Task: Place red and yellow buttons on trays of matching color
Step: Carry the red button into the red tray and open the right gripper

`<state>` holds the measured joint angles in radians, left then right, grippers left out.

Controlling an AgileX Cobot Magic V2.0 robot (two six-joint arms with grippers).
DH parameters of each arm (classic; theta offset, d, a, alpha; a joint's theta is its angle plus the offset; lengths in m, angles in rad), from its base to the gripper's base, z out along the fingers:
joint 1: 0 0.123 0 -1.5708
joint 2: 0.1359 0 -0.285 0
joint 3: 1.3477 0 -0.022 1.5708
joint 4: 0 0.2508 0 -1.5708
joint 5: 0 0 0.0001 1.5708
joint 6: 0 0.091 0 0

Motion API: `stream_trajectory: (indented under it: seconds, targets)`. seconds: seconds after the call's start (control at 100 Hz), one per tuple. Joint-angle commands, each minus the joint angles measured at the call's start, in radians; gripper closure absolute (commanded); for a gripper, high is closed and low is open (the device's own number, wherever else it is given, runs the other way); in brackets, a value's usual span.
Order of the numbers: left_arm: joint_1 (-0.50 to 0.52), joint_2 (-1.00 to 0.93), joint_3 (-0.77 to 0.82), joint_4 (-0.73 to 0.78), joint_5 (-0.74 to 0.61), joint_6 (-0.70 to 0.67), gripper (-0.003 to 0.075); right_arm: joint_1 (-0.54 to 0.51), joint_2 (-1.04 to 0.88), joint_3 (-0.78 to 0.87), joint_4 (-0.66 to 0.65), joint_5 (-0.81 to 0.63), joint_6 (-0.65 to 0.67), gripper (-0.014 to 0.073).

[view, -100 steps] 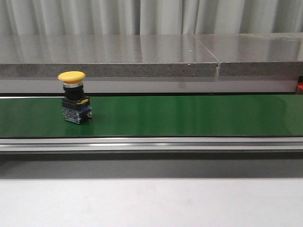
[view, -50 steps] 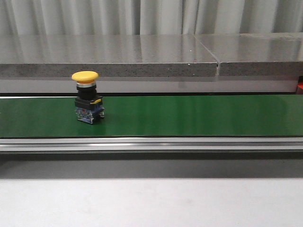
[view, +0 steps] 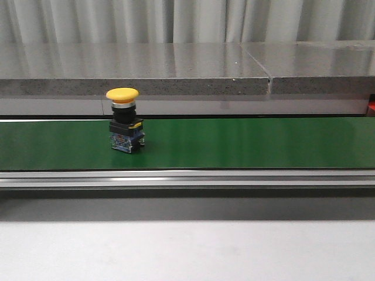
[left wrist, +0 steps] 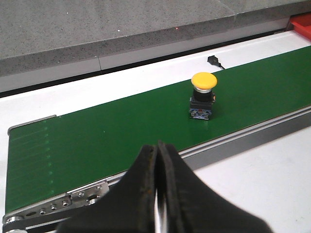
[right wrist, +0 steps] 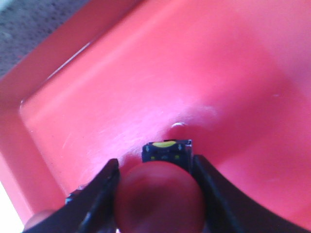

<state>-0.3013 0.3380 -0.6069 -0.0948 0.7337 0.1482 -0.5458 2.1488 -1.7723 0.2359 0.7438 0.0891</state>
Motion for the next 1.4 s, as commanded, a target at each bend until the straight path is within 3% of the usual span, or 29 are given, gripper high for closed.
stream_trajectory:
  seconds: [0.0,0.09,0.25,0.32,0.77,1.05,1.39]
  targets:
    - [-0.006,0.009,-0.028,-0.016,-0.067,-0.012,0.0741,-0.001,-0.053,-0.033,0.034,-0.056,-0.005,0.0552]
    - [-0.006,0.009,-0.028,-0.016,-0.067,-0.012,0.0741,-0.001,-0.053,-0.033,0.049,-0.065,-0.005,0.0489]
    - [-0.006,0.009,-0.028,-0.016,-0.067,-0.012,0.0741,-0.001,-0.053,-0.033,0.061,-0.070,-0.005,0.0174]
    - [-0.006,0.009,-0.028,-0.016,-0.067,-0.012,0.0741,-0.001,-0.053,-0.033,0.061,-0.070,-0.005,0.0109]
    - [-0.006,0.009,-0.028,-0.016,-0.067,-0.012,0.0741,0.001,-0.211,0.008,-0.018,-0.081,-0.008,0.0105]
    - [-0.006,0.009,-0.028,-0.016,-0.067,-0.012,0.0741,0.001,-0.494,0.311,-0.029,-0.295,-0.021,0.0105]
    - [-0.006,0.009,-0.028,-0.016,-0.067,-0.012,0.0741,0.005,-0.731,0.549,-0.028,-0.289,-0.032,0.0105]
